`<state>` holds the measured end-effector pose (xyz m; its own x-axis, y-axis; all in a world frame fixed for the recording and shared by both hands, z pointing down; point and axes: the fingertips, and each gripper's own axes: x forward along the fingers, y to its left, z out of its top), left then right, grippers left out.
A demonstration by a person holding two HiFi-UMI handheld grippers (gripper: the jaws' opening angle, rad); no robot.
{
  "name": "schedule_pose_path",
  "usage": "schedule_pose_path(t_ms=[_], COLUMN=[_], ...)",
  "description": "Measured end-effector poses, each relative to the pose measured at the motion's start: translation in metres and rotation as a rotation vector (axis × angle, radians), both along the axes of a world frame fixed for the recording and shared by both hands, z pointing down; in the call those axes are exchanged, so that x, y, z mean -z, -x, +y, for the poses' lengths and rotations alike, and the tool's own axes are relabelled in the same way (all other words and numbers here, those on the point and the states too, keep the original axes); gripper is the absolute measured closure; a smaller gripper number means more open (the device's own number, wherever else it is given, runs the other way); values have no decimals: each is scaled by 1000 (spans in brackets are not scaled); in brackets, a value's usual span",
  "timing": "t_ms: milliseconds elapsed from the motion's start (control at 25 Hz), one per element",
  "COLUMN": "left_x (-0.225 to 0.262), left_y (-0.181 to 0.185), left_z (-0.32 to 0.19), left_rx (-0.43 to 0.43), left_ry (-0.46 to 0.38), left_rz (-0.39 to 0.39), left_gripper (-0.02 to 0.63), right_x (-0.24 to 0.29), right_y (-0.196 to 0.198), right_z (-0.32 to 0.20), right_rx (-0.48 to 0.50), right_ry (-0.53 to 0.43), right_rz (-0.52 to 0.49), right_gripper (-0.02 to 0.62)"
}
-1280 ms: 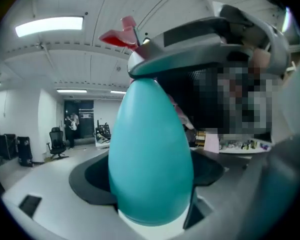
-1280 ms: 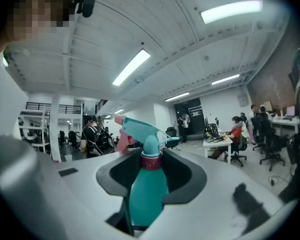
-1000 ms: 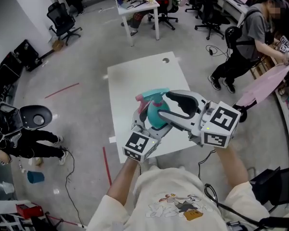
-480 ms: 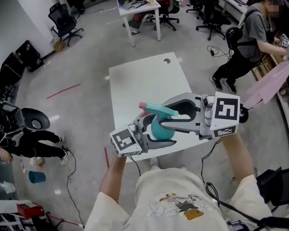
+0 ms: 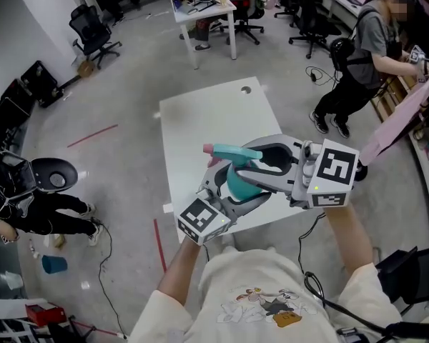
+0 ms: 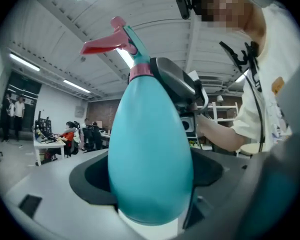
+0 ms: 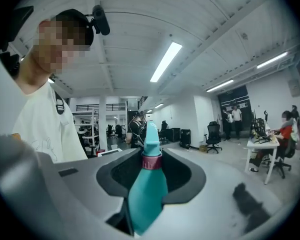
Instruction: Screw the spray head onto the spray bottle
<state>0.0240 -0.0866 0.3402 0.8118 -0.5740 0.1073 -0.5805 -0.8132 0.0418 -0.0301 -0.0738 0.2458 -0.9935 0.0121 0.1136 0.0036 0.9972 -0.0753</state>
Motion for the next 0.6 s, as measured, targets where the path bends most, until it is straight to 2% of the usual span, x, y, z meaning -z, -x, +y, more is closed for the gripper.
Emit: schedule_pose_path(t_ms=[160, 360, 600], left_x=[2, -12, -23], left_y=[-4, 3, 11], left_z=[-9, -11, -4], left_rx=[68, 73, 9], left_ry=[23, 15, -30], left_rz=[27, -30, -124], left_gripper=[181, 181, 181], right_x=[2, -10, -7], right_y=[-1, -3, -7], right_z=[-7, -11, -1], right_rx=[-40, -54, 63], right_ry=[-11, -46, -79], right_rz=[11, 47, 80], right_gripper=[463, 460, 443])
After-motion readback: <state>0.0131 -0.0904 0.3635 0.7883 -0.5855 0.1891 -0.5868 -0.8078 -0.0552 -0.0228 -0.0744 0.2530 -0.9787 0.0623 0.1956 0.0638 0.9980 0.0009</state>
